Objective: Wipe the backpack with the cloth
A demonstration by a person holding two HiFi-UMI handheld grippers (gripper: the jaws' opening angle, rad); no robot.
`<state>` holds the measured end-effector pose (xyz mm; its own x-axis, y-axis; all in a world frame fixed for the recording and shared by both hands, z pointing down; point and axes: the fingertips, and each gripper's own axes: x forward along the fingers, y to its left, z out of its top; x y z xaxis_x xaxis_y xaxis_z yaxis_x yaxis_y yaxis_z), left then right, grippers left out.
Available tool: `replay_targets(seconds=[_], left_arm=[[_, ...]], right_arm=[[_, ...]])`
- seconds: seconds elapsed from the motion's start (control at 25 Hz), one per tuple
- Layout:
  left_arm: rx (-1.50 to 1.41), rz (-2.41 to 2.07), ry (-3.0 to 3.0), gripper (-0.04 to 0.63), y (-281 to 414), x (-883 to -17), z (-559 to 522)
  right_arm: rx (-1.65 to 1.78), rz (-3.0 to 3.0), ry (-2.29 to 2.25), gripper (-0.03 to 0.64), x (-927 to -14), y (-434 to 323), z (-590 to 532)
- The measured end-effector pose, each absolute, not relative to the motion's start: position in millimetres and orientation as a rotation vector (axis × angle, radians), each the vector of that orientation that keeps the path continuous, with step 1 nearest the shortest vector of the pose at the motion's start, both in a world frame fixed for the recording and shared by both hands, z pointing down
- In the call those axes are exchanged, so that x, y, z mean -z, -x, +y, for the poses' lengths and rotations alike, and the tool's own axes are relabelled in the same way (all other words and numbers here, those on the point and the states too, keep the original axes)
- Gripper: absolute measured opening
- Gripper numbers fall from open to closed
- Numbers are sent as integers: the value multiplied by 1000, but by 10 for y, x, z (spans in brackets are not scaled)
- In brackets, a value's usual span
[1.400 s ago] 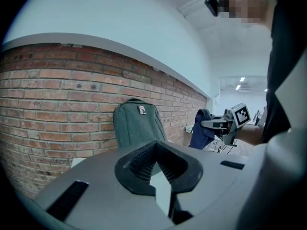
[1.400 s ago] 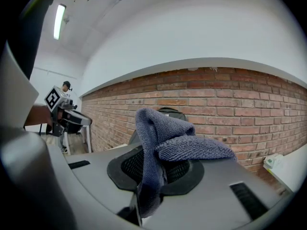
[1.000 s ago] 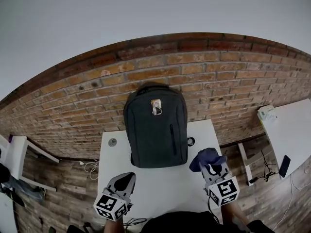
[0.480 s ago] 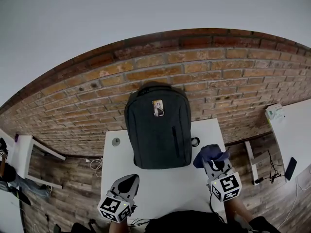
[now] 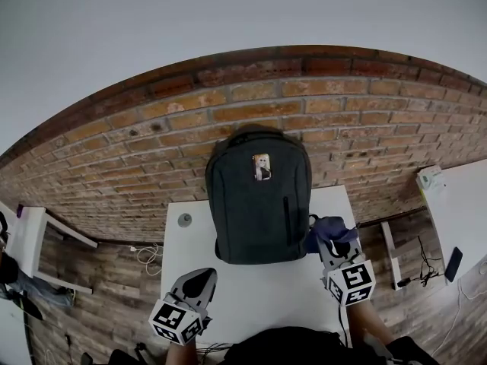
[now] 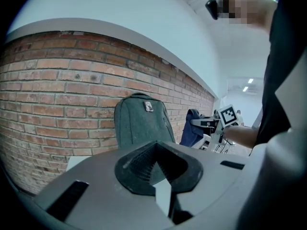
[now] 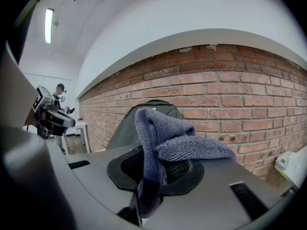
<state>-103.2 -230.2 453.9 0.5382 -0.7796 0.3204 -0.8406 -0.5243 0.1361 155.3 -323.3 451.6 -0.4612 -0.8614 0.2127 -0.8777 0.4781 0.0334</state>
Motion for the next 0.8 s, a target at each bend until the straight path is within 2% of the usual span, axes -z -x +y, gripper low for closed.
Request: replay_targets(seconds=[0.8], left_arm=[[-317, -1397, -2466, -6, 1537, -4621, -2318]], right_arm=[[110, -2399, -1511, 64, -3977, -1297, -4079]])
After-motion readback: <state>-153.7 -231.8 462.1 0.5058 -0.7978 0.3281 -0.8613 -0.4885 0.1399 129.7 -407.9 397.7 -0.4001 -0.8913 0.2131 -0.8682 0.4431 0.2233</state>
